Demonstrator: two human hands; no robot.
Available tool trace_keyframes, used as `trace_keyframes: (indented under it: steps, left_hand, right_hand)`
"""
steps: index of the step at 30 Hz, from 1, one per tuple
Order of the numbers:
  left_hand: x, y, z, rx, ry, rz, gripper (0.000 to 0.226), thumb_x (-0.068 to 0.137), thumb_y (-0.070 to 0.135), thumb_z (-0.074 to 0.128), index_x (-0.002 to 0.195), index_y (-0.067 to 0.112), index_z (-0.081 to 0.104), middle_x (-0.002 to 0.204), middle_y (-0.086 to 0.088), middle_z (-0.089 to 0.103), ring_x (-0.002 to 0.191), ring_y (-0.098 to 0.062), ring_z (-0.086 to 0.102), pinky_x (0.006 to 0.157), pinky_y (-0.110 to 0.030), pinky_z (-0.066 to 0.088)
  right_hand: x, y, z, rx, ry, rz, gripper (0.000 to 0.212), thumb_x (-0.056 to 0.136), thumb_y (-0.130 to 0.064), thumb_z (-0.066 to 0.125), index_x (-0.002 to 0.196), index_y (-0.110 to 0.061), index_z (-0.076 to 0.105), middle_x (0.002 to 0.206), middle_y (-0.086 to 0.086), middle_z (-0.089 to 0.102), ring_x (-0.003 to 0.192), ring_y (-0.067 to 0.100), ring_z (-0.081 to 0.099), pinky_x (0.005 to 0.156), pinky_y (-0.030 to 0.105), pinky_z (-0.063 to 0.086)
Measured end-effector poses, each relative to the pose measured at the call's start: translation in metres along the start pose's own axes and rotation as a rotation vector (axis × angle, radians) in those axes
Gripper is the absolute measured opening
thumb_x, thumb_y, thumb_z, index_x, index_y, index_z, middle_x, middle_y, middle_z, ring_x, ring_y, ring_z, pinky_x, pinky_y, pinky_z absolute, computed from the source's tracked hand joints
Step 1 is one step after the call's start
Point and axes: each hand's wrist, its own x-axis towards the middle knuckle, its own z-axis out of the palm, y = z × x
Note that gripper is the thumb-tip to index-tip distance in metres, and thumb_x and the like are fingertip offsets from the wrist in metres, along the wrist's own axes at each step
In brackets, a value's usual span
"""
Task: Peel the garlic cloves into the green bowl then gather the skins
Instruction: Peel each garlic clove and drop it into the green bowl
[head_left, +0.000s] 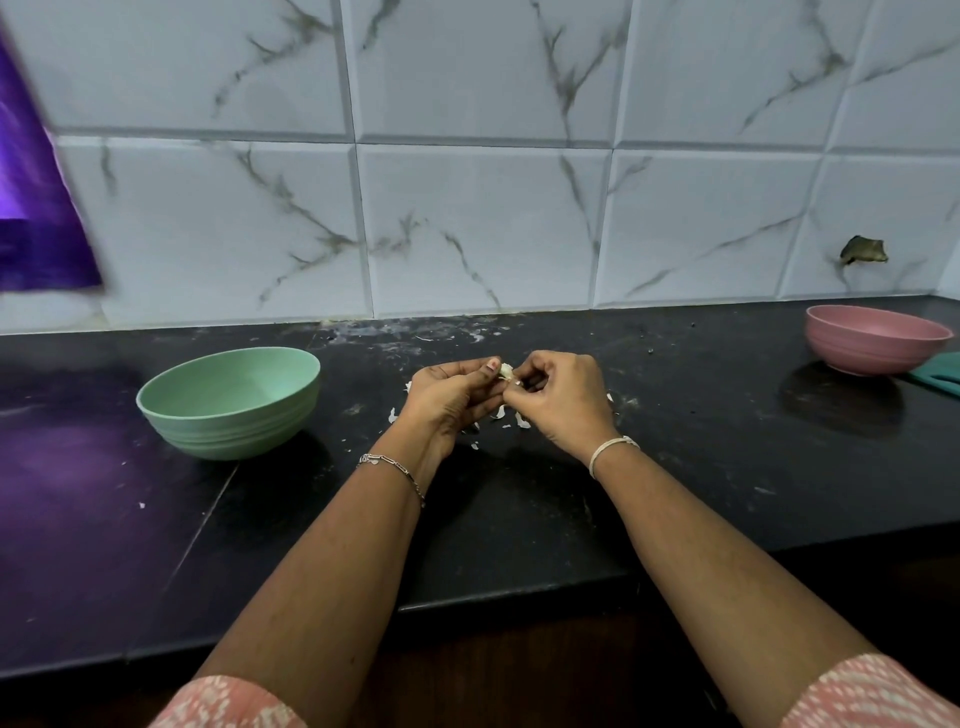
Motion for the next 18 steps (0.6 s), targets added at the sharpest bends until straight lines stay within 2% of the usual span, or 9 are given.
trace_keyframes:
  steps: [6,9,12,15,18]
  left_hand:
    - [0.0002,0.0003,0.0004,0.02,0.02,0.002,0.009,0.085,0.007,0.07,0.088,-0.001,0.069,0.068,-0.006,0.072,0.062,-0.011,0.07,0.058,-0.021,0.058]
    - [0.0013,-0.0001,-0.0013,0.009,0.035,0.007,0.008,0.084,0.009,0.071,0.086,0.002,0.068,0.07,-0.006,0.073,0.064,-0.013,0.07,0.065,-0.024,0.06]
    - [0.0025,-0.0006,-0.0019,0.017,0.062,0.029,0.008,0.084,0.011,0.072,0.083,0.006,0.067,0.069,-0.003,0.071,0.064,-0.011,0.068,0.072,-0.026,0.058]
    - [0.0022,-0.001,-0.0013,0.028,0.055,0.048,0.007,0.084,0.009,0.072,0.08,0.007,0.067,0.067,-0.002,0.07,0.062,-0.01,0.067,0.067,-0.024,0.059]
    - [0.0014,-0.0008,0.0002,0.072,0.031,0.081,0.009,0.083,0.007,0.072,0.077,0.006,0.066,0.064,-0.003,0.069,0.059,-0.01,0.066,0.06,-0.022,0.057]
  right_hand:
    - [-0.0012,-0.0011,0.0012,-0.044,0.002,-0.045,0.005,0.069,-0.024,0.071,0.067,-0.022,0.068,0.059,-0.005,0.066,0.057,0.012,0.062,0.066,0.032,0.055]
    - [-0.0012,-0.0013,0.0027,0.036,-0.004,-0.005,0.003,0.071,-0.023,0.069,0.069,-0.021,0.07,0.062,-0.007,0.068,0.059,0.009,0.064,0.068,0.034,0.057]
    - [-0.0017,-0.0053,0.0027,0.15,-0.012,0.075,0.003,0.075,-0.021,0.072,0.073,-0.019,0.073,0.064,-0.008,0.069,0.06,0.004,0.065,0.067,0.027,0.057]
    - [-0.0022,-0.0071,0.0028,0.169,-0.011,0.102,0.01,0.075,-0.027,0.077,0.072,-0.02,0.072,0.061,-0.009,0.068,0.056,0.002,0.064,0.063,0.023,0.057]
    - [-0.0014,-0.005,0.0034,0.125,-0.005,0.108,0.011,0.074,-0.029,0.076,0.068,-0.022,0.07,0.061,-0.008,0.068,0.057,0.003,0.064,0.065,0.027,0.057]
